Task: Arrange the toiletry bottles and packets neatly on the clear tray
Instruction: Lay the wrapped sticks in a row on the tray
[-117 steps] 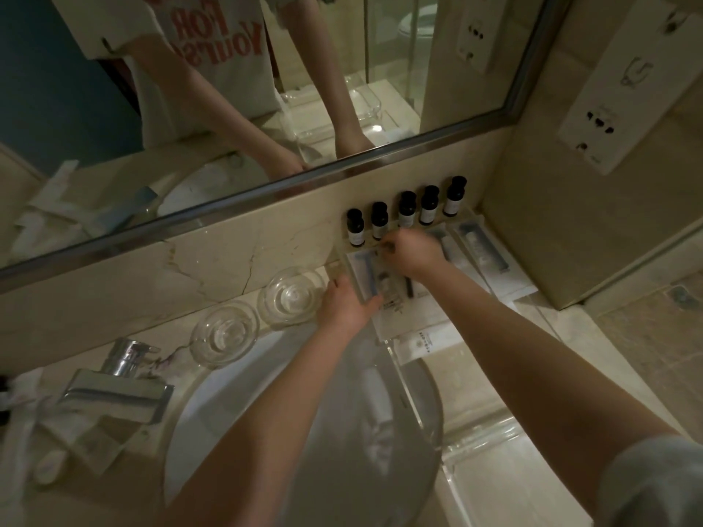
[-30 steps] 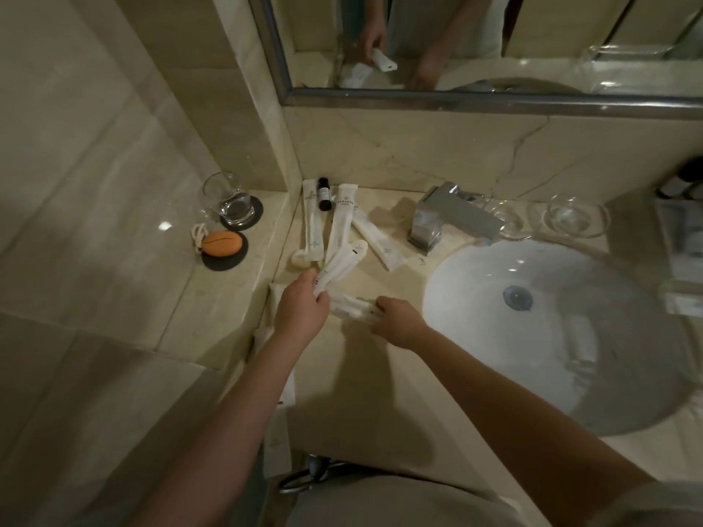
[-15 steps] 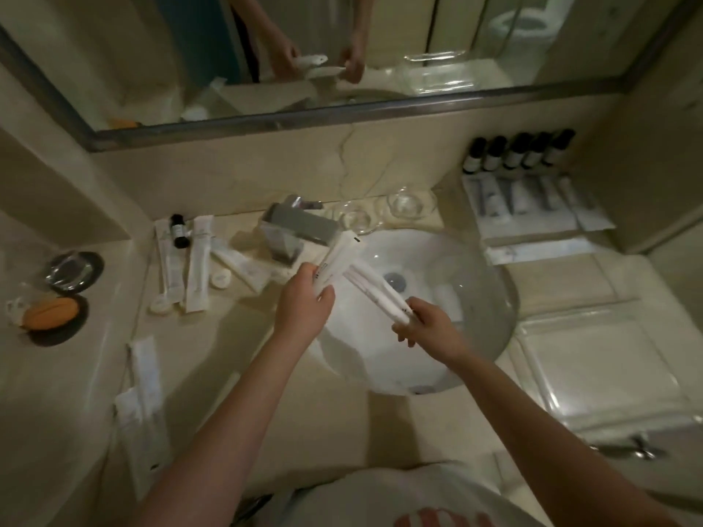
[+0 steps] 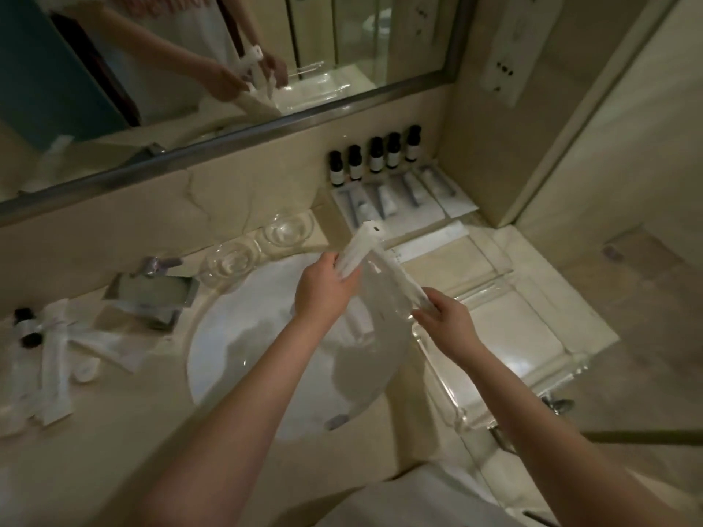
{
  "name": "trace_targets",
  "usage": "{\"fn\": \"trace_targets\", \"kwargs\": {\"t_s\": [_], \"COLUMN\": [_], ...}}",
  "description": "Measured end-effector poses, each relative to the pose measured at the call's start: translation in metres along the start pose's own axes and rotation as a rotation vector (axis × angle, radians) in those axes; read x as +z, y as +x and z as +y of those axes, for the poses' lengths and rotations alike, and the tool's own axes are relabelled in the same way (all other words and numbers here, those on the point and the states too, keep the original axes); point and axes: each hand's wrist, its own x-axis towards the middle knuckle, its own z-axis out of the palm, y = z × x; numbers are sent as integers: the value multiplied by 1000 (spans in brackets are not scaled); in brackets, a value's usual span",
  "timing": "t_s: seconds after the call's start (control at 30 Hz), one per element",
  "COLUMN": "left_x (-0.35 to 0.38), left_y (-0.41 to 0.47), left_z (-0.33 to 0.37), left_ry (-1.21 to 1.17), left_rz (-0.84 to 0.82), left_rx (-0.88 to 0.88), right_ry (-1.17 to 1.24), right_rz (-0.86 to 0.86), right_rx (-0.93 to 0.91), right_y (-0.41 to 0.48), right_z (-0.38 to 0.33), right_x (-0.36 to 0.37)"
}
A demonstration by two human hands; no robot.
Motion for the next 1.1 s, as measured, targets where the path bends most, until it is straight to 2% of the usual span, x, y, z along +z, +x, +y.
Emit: {"fn": "trace_targets", "kwargs": {"t_s": [0.1,0.23,0.33,0.4,0.43,0.5,0.57,0.63,0.83,0.93,1.03,1.1], "left_x": [15,21,25,25,24,21,17,16,38,56,74,79], "left_y": [16,38,54,58,59,60,60,60,60,58,58,60], "left_z": [26,35,31,29,28,26,25,23,13,13,13,11], "left_ry": [-96,-143,-189,-245,-279,-337,-364,-383,-336,-257,-145,-54], "left_rz": [35,38,13,3,1,13,33,38,-32,-100,-197,-237], "left_rx": [-38,-169,-212,-230,-236,-225,-206,-202,-228,-257,-270,-256], "right_ry": [-149,-380,-434,-373,-298,-123,-6,32,-377,-623,-736,-768], "right_rz": [37,188,247,199,132,-83,-243,-261,-164,-81,-195,-334], "right_rx": [-129,-356,-443,-388,-305,-90,31,49,36,-138,-242,-188], "right_y": [8,21,30,34,37,46,55,64,104,124,143,155], "right_z": [5,15,21,22,21,20,18,13,13,22,32,38], "right_x": [-5,-10,-13,-12,-12,-15,-20,-23,-38,-53,-66,-69]}}
